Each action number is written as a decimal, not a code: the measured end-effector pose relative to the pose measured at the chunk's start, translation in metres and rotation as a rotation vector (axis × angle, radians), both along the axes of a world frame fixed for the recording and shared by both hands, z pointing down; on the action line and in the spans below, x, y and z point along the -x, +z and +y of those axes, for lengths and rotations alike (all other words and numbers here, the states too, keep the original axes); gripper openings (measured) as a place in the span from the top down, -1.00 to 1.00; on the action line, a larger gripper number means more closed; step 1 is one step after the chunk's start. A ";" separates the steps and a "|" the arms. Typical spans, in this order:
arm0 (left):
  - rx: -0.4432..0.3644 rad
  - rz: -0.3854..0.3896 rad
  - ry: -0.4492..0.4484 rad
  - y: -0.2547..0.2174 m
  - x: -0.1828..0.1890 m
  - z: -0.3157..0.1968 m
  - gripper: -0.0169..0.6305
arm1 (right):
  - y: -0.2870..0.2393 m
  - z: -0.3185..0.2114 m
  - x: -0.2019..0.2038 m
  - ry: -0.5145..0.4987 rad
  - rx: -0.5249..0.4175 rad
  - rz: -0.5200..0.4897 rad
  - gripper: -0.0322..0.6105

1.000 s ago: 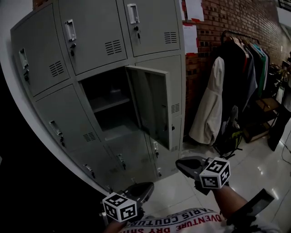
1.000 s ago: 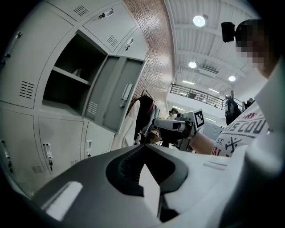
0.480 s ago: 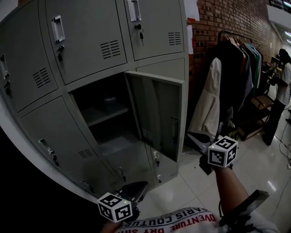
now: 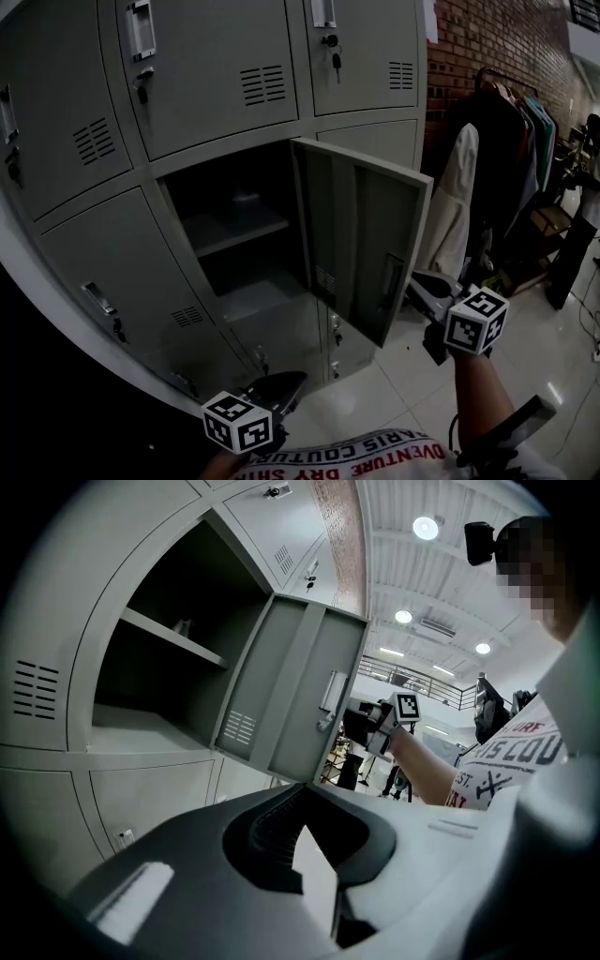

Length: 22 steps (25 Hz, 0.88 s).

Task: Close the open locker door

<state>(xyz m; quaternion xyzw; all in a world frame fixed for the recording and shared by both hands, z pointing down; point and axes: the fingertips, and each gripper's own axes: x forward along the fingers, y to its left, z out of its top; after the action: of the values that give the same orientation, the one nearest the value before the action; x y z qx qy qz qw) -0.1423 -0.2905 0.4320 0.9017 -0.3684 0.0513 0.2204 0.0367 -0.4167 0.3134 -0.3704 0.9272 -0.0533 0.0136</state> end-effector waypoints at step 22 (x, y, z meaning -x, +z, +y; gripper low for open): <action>-0.042 0.037 -0.177 -0.005 0.127 0.014 0.93 | -0.008 0.056 0.217 -0.386 -0.064 0.033 0.92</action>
<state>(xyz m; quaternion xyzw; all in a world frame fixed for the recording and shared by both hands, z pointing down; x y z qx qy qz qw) -0.2696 -0.2763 0.4273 0.8707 -0.4436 0.0074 0.2120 -0.1799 -0.3605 0.3051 -0.1857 0.9824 -0.0195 -0.0001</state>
